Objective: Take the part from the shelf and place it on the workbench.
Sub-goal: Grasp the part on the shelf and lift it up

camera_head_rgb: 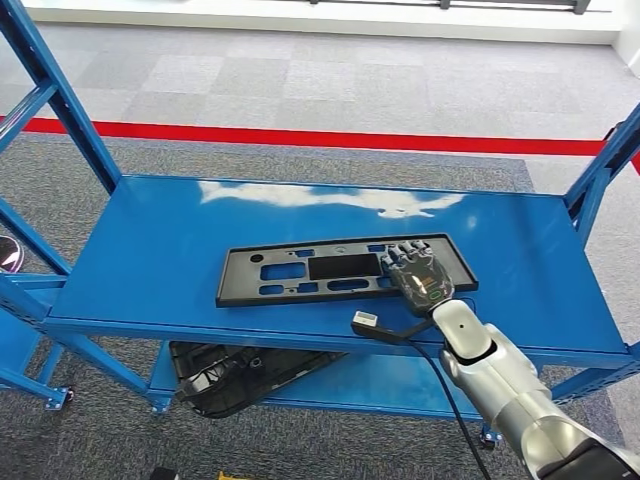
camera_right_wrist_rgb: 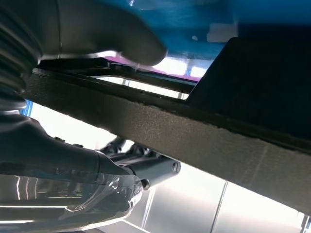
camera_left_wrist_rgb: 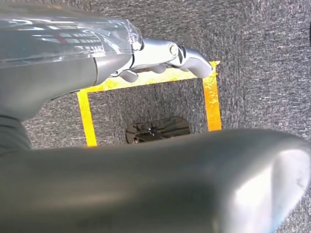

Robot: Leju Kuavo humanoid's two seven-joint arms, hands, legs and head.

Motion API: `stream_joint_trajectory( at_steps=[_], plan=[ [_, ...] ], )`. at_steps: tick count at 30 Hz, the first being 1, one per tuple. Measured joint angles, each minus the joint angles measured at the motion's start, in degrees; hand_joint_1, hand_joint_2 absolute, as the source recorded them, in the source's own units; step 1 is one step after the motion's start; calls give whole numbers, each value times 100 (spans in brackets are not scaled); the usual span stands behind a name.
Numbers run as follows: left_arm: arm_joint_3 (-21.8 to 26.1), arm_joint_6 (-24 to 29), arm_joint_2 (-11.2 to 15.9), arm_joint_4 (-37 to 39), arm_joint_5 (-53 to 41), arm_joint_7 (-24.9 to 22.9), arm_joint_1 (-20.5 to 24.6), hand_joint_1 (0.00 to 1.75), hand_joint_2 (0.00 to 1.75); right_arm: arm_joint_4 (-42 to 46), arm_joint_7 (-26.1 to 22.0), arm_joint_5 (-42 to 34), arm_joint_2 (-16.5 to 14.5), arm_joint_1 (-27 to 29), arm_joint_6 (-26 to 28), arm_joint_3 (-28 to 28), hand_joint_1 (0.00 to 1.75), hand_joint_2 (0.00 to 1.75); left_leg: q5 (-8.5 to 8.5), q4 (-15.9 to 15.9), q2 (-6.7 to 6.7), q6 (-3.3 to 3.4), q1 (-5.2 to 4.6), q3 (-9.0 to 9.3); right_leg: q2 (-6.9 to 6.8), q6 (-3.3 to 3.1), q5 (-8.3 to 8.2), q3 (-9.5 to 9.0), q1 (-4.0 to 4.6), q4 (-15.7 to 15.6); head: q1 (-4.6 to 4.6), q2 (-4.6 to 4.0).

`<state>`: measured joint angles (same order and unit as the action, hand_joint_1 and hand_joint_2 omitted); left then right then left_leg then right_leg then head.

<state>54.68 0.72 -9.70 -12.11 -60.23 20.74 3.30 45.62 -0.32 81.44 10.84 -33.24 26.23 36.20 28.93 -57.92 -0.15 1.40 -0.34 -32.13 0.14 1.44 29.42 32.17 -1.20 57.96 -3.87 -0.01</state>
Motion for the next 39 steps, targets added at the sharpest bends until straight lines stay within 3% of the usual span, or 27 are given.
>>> stream_joint_trajectory(
  at_steps=[18, 27, 33, 39],
  plan=[
    [1, 48, 0, 0, 8, 132, 0, 0, 0, 4, -50, -110, 10, 19, -31, 0, 175, 175, 0, 0, 0, 0, 0, -1, 0, 0, 0, 1, 0, 0, 0, -2],
    [20, 46, 0, 0, 8, 204, -1, 0, 0, 422, -137, -423, 106, 128, 7, -39, 175, 175, 0, 0, -1, 0, 0, -3, -1, 0, 0, 3, 0, 0, 0, -2],
    [59, 46, 0, 0, 42, 267, -4, 0, 0, 1501, -300, -1222, 390, 438, -66, -324, 175, 175, 0, 0, -2, 0, -2, -8, -3, 0, 0, 8, -1, 0, 0, -1],
    [150, 46, 0, 0, 70, 306, -28, 0, 0, 3174, -741, -2930, 894, 1034, -451, -1009, 175, 175, 2, 0, -5, 2, -6, -17, -9, 2, 1, 15, -4, -1, 0, -1]
  ],
)
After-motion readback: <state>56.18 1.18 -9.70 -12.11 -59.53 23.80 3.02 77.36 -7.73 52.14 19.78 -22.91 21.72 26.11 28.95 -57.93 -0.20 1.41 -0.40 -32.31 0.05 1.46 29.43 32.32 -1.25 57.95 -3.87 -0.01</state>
